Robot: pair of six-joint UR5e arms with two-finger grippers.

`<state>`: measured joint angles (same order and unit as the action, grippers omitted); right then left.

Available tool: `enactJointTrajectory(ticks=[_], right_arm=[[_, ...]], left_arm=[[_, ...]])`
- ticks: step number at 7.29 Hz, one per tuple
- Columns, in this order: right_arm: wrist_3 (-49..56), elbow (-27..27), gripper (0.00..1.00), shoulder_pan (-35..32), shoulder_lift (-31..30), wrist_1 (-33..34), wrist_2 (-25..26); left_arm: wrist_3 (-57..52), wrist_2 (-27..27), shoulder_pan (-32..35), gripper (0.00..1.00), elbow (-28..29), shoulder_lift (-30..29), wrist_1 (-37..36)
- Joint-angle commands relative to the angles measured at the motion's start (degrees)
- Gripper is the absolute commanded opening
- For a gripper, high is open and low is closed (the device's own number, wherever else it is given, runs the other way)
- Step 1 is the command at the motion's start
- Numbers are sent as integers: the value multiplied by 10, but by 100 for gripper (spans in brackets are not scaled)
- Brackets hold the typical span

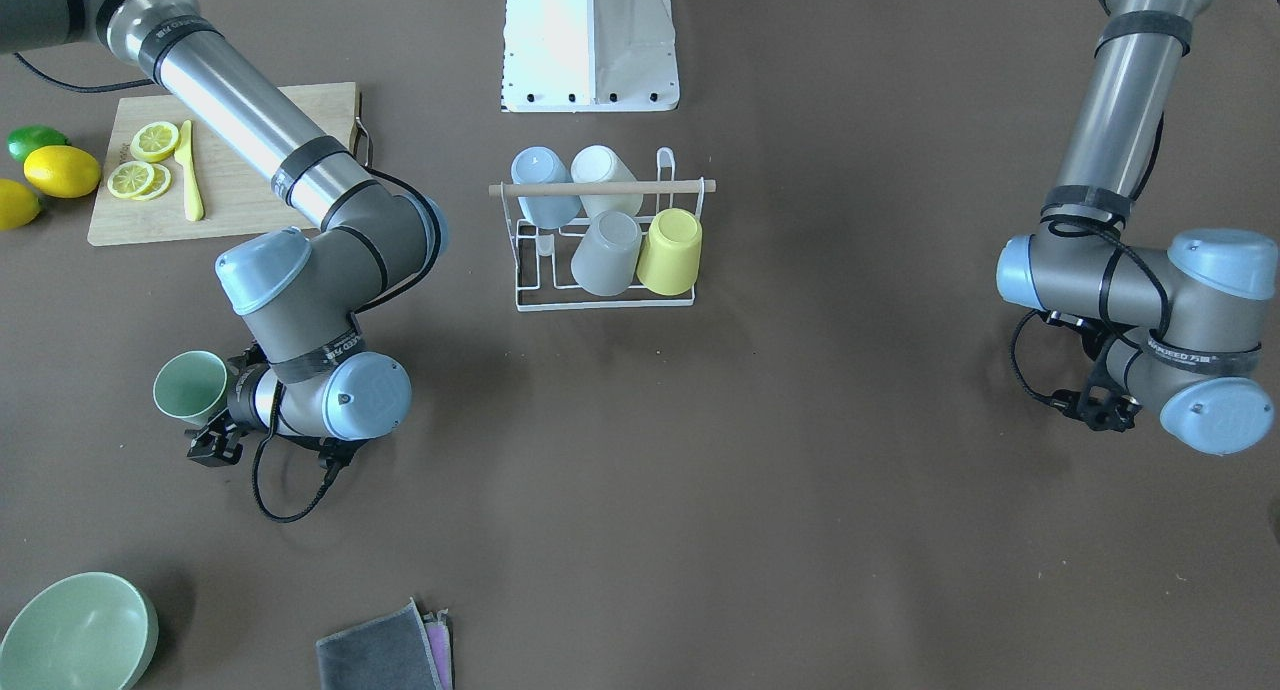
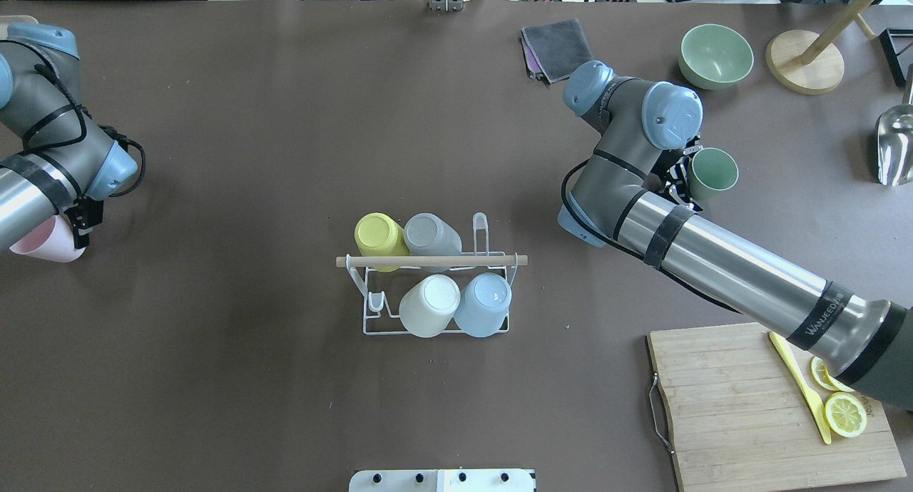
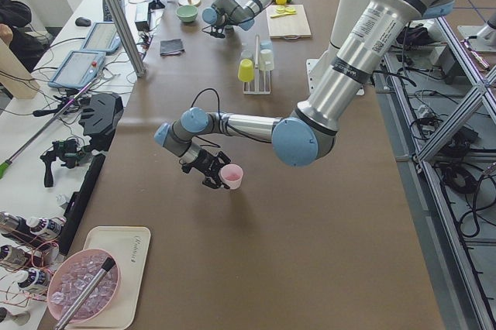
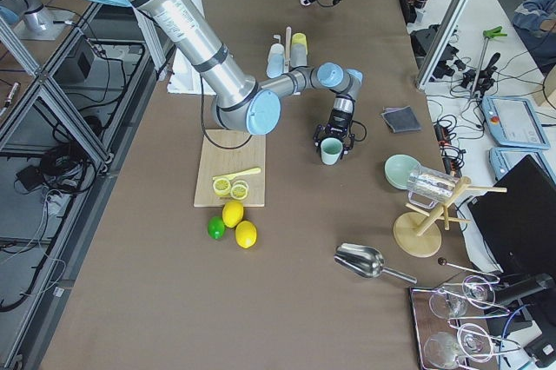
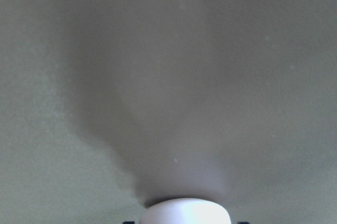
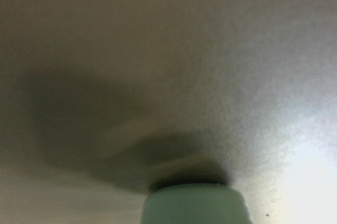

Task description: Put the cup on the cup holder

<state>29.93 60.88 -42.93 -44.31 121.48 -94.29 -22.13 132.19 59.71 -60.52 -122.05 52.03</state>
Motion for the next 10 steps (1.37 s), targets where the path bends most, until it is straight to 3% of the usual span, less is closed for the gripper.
enactJointTrajectory(ticks=[1,2,4,6,7,8,9,10], right_arm=[[1,15,100,0,-17,-1,2],[3,20,100,0,-21,-1,6],[6,21,100,0,-24,-2,9],[11,22,99,-1,-27,-3,10],[15,21,87,-1,-27,-4,11],[15,22,60,-2,-27,-4,14],[16,27,25,-5,-25,-1,22],[25,40,0,-13,-26,9,22]], left_arm=[[-28,0,18,0,-25,0,-31],[-29,-6,52,0,-53,0,-29],[-38,-35,90,0,-180,9,-47],[-10,-33,99,0,-230,8,-35],[54,-34,101,0,-249,8,21],[95,-35,102,0,-252,13,95],[106,-60,102,0,-279,48,173],[142,-109,102,0,-285,69,281]])
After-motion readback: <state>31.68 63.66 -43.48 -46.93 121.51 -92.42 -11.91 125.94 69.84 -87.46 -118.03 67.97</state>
